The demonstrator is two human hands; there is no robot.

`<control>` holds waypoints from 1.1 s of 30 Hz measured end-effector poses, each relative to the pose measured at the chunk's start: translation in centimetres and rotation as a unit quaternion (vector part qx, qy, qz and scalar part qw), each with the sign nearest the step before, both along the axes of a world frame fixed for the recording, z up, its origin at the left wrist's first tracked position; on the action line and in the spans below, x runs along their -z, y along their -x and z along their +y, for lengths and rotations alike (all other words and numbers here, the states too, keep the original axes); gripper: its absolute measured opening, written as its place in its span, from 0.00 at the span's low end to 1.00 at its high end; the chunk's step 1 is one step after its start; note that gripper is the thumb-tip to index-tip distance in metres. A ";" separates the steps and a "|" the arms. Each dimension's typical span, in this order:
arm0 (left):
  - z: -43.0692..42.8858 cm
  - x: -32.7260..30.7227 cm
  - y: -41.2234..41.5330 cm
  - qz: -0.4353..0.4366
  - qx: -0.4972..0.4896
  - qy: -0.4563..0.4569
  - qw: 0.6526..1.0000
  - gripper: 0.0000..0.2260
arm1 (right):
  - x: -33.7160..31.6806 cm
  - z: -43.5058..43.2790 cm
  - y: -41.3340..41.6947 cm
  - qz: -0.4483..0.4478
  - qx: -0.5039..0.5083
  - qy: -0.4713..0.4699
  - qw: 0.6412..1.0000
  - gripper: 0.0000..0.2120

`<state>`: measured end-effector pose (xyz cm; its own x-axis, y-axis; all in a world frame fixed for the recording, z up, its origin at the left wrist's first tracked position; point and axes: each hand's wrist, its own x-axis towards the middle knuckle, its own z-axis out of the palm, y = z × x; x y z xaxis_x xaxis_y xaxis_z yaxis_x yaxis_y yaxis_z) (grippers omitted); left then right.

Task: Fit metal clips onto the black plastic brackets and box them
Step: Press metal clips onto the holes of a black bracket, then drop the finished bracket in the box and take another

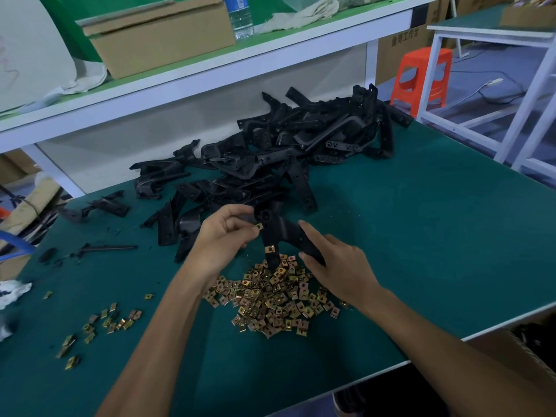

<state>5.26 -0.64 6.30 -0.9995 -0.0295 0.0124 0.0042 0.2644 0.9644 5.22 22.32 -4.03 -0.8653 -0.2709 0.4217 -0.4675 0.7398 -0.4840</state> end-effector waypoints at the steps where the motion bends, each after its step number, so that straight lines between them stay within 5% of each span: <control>1: -0.3 -0.2 0.1 -0.002 0.012 0.011 1.000 0.14 | 0.0 0.0 0.0 0.001 0.000 -0.003 1.000 0.29; 16: -0.6 -1.3 1.5 -0.045 0.089 0.130 0.987 0.20 | -0.3 -0.1 -0.1 -0.009 -0.018 -0.035 0.999 0.29; 20: 0.1 -1.0 1.0 -0.036 0.055 0.081 0.995 0.17 | -0.1 0.0 0.0 0.002 -0.004 -0.015 1.000 0.29; 28: 2.7 0.2 -1.6 0.009 -0.019 0.065 0.998 0.07 | -0.9 0.7 -1.7 -0.054 0.052 0.126 0.989 0.29; 33: 2.9 2.1 -2.4 0.022 0.034 0.070 0.997 0.07 | -1.6 4.1 -8.6 -0.078 0.143 0.270 0.949 0.20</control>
<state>7.67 2.30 4.24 -0.9975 0.0427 0.0560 0.0683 0.3936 0.9167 13.85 26.46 -2.46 -0.9345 0.2030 0.2923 -0.1760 0.4502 -0.8754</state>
